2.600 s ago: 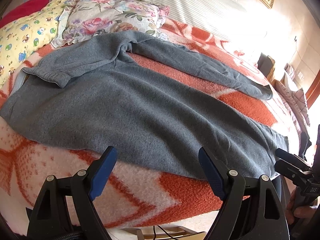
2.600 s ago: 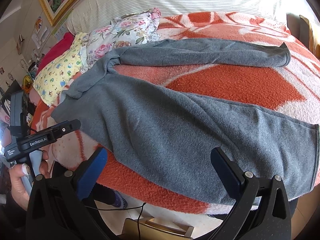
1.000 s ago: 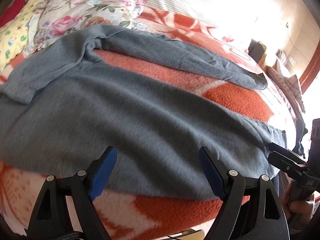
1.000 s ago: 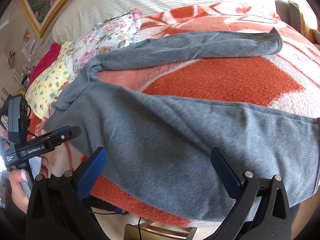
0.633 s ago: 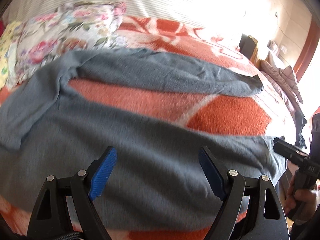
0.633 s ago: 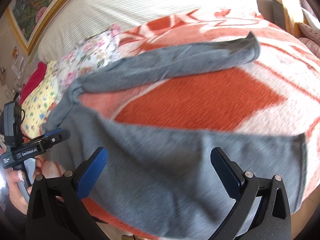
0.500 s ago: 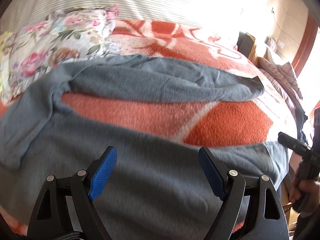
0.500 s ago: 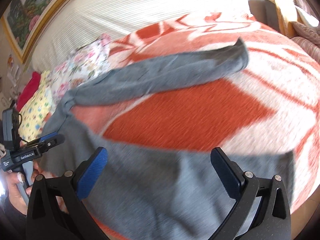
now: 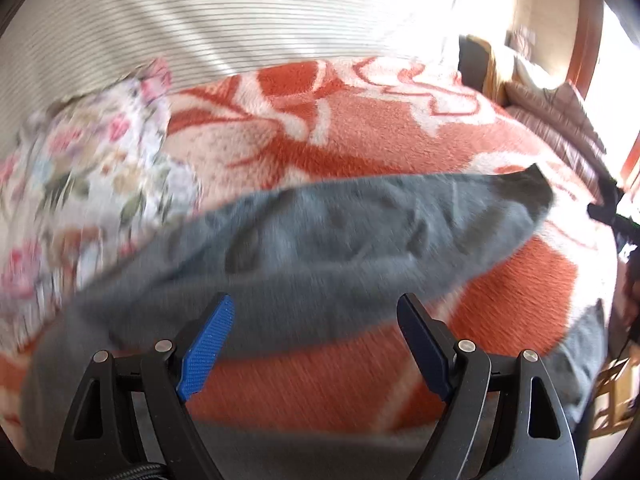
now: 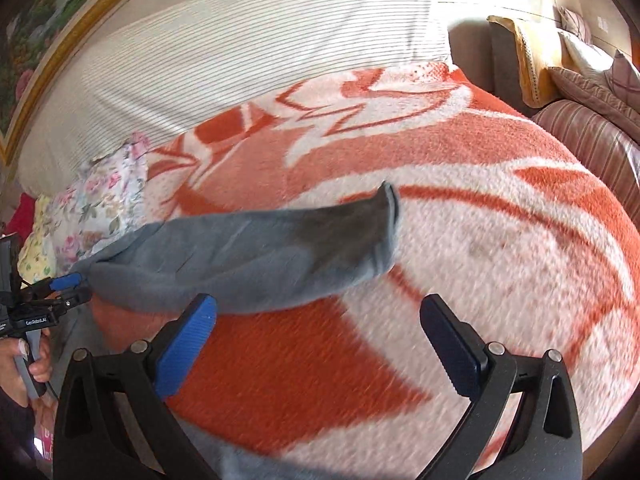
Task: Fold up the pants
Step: 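Grasp the hem of one pant leg with the right gripper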
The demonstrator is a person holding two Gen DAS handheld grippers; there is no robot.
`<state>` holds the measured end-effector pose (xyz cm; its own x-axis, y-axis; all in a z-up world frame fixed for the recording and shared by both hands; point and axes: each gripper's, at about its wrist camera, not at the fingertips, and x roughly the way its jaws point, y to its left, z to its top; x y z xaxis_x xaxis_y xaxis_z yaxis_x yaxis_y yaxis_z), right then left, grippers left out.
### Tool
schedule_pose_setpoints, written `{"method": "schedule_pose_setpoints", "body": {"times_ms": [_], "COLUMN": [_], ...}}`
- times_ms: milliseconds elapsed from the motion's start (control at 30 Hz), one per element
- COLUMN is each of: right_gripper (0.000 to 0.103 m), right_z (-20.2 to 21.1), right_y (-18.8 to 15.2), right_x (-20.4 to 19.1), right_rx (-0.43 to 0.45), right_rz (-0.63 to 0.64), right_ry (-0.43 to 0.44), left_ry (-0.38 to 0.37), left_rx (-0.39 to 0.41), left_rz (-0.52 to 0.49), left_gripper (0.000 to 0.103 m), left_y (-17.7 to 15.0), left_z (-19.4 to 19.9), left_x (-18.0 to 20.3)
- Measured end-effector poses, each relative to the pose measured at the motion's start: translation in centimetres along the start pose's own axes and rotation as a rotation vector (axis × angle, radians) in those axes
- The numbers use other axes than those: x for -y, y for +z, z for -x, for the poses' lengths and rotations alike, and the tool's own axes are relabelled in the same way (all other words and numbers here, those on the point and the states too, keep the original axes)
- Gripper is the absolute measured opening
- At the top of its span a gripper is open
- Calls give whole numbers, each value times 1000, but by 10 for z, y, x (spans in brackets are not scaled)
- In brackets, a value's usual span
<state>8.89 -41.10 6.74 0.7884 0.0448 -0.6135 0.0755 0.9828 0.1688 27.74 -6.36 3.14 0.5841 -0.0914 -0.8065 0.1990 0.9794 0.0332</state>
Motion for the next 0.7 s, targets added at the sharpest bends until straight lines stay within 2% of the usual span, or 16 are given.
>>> {"method": "schedule_pose_setpoints", "body": {"times_ms": [233,333,467,533,600,667,700], "right_gripper": [99,93,86,82,73,50,42], "right_z": [-38,-54,-84,-96,-104,-108,-107], "right_y": [37,49,55,53,51,51,52], "right_x": [14,25,33,32,31,33,34], "right_rx": [-23,-44,-108,-131,-141,-129,-121], "right_rz": [44,36,44,63,71,64,59], "right_ry": [-47,-46,-43,-39,-35,-29,-21], "left_ry": [-63,-100,-118,-92,-57,-89,-125], "left_rx": [-16,-13,-73,-128,-174,-183,-180], "left_rz": [-111,-169,-158,-163,-180,-166,-149], "left_gripper": [84,84,84,84,84,83,74], "left_y": [53,70,85,86,84,82,83], "left_z": [-59,-82,-114,-133,-151,-157,-157], "left_x": [-3,-10,-30,-36,-39,-43,-46]}}
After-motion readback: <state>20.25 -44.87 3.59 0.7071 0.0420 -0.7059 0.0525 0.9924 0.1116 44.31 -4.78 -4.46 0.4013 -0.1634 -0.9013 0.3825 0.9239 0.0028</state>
